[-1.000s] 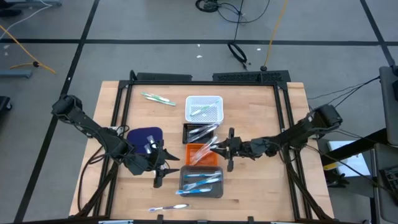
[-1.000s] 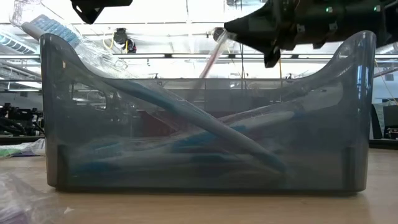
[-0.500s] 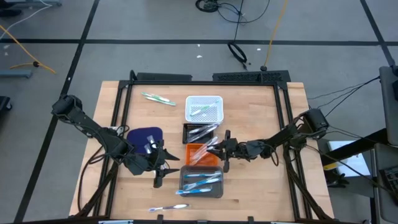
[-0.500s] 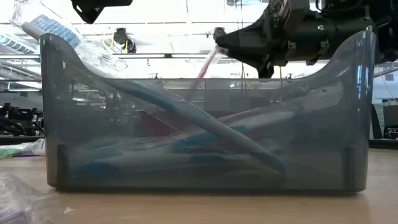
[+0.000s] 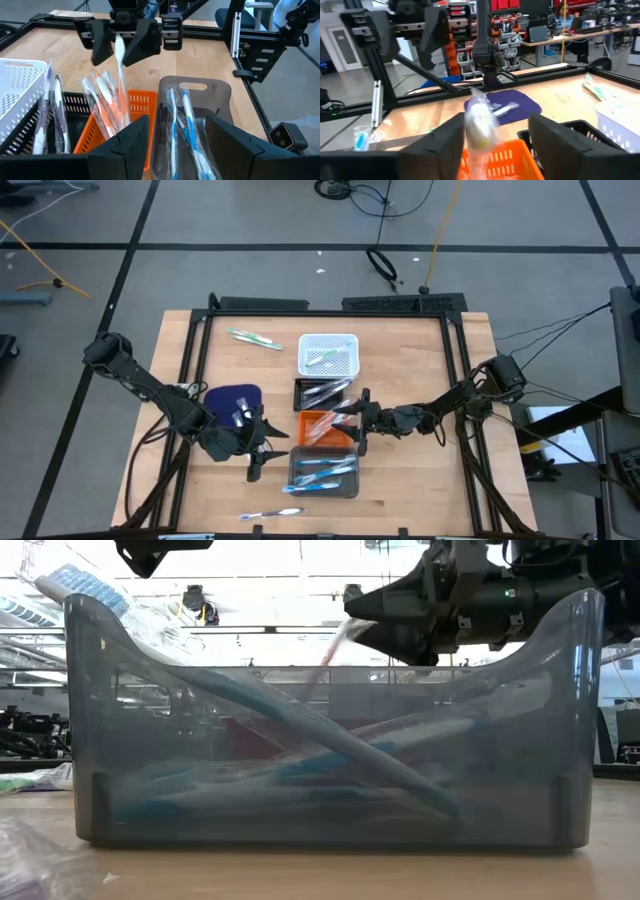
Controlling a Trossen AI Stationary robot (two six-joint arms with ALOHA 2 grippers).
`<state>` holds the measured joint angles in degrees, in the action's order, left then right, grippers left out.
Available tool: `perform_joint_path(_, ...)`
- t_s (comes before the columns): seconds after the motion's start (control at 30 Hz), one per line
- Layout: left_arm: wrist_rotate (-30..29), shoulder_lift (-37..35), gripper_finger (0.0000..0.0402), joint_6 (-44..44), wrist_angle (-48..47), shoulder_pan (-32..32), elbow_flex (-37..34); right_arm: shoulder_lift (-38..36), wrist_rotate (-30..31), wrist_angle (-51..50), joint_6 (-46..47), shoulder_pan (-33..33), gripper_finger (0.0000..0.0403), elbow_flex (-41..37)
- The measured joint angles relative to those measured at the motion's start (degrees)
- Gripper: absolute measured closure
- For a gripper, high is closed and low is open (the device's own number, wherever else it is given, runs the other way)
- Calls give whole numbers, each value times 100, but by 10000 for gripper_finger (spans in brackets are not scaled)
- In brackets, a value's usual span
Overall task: Pick & Place Toothbrushes
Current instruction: Put the orange toothbrush into the orange bin, then put the top violet toothbrush into the black bin
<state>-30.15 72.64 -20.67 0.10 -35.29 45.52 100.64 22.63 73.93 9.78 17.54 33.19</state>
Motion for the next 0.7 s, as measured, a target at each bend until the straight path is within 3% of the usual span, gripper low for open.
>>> perform_joint_path(0.1,-1,0,204,0,-2,0,0,0,6,-1,-3,-54,164,0)
perform_joint_path(0.23,-1,0,204,-2,-7,0,0,0,108,4,-177,-69,148,0)
perform_joint_path(0.53,0,-2,204,-29,-138,0,2,0,289,88,-318,-113,159,0)
perform_joint_path(0.7,-2,-2,204,-569,-968,0,2,-3,257,165,-319,-15,167,0)
